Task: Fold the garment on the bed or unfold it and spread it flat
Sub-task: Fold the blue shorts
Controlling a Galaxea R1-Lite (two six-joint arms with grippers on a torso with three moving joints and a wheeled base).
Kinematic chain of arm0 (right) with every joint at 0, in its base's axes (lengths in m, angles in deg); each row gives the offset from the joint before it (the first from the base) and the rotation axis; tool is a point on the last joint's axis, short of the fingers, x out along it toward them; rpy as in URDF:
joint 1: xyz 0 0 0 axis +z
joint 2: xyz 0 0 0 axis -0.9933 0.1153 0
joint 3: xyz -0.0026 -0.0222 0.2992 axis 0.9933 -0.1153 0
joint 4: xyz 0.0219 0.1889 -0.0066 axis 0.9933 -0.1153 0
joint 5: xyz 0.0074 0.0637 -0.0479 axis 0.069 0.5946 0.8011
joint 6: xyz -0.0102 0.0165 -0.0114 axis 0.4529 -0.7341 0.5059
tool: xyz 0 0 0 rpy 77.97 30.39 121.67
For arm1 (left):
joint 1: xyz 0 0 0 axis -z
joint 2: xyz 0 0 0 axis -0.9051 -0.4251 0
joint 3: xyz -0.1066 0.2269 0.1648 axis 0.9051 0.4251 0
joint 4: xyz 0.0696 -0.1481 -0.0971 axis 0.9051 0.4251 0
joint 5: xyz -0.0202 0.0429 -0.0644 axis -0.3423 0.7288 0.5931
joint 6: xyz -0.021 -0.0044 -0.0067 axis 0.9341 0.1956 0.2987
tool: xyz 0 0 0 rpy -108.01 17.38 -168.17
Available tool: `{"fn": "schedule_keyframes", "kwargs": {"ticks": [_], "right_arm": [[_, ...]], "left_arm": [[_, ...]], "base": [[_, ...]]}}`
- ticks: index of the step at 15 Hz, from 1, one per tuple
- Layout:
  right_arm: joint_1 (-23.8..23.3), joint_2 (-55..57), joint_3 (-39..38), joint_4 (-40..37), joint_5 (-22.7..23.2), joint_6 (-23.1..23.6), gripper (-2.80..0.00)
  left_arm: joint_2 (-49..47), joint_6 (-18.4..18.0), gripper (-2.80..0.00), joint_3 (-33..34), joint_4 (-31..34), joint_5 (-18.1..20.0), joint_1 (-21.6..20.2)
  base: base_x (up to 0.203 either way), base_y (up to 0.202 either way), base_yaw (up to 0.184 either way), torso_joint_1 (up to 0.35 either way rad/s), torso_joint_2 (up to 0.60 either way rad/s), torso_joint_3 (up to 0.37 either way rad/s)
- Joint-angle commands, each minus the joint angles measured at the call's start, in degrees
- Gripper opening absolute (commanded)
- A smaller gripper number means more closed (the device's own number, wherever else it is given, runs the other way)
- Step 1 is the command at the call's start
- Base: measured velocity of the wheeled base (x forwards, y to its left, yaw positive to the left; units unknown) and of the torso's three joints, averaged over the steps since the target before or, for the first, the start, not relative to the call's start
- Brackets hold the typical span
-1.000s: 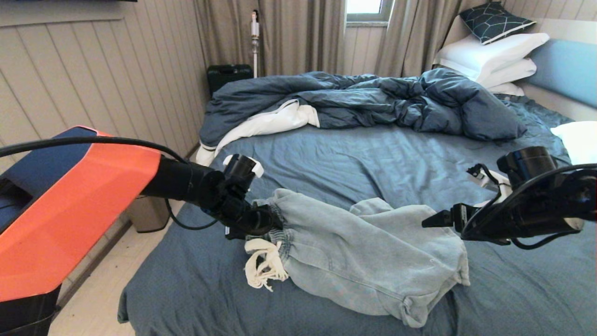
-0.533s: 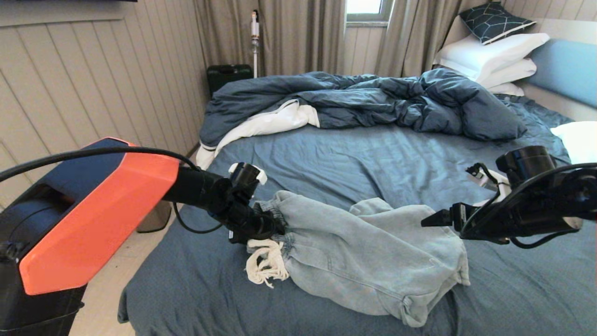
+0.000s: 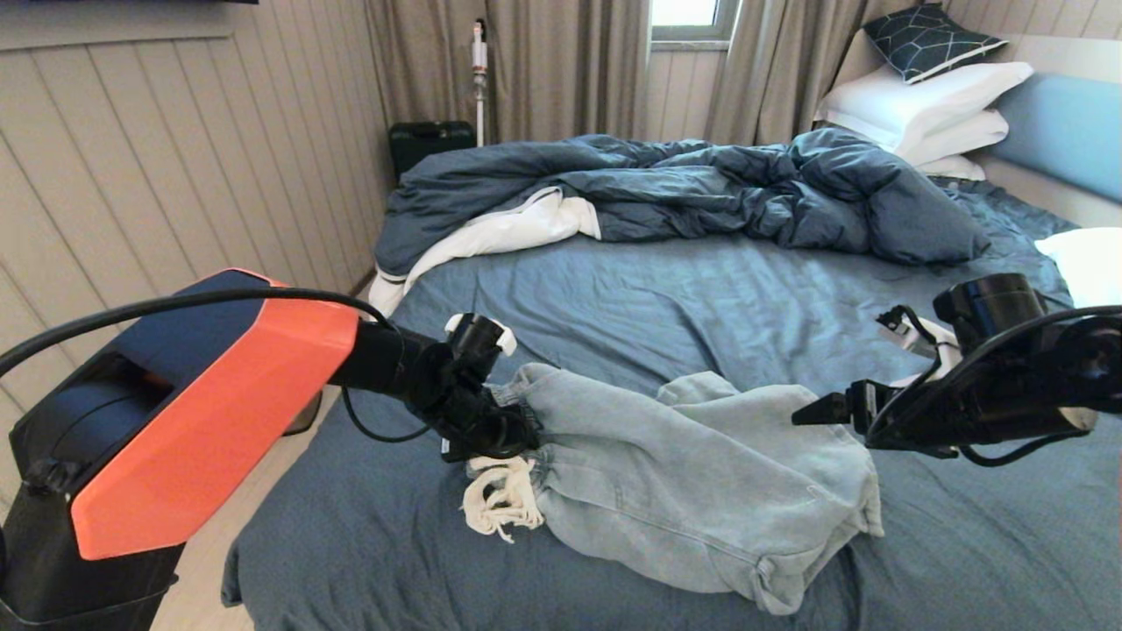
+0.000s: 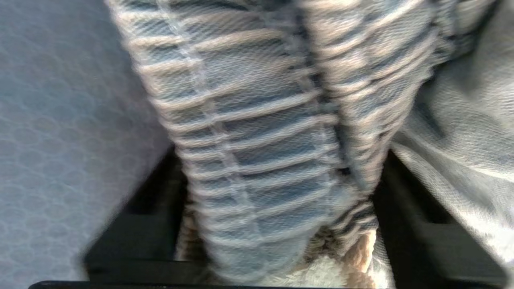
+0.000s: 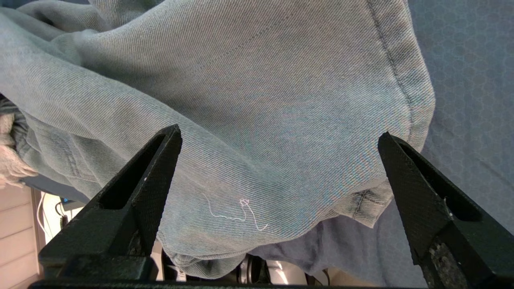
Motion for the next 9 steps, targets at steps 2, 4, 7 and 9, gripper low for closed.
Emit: {"fn": "schedule_keyframes", "kwargs": {"ticks": [2,4,7,9], "right_arm": [[0.0,-0.8,-0.3,-0.1,0.1,-0.1,0.0],[0.0,-1.4,-0.7,-0.1,0.0,-0.1,0.0],[-0.2,-2.3,-1.0,-0.2,0.0,-0.2,0.0],[-0.3,-2.4,-1.3,-0.2,0.0,-0.2,0.0]], "left_arm": [[2.1,0.0,-2.8,0.9,0.3,0.1,0.1],[3.0,0.4,-2.8,2.0,0.3,0.1,0.1],[4.0,0.3,-2.8,3.8,0.0,-0.7,0.0],[6.1,-0.1,-2.8,4.6,0.3,-0.9,-1.1]], "base": [[0.0,0.0,0.0,0.0,0.0,0.0],[0.0,0.0,0.0,0.0,0.0,0.0],[0.0,0.0,0.0,0.0,0.0,0.0],[0.0,0.0,0.0,0.0,0.0,0.0]]}}
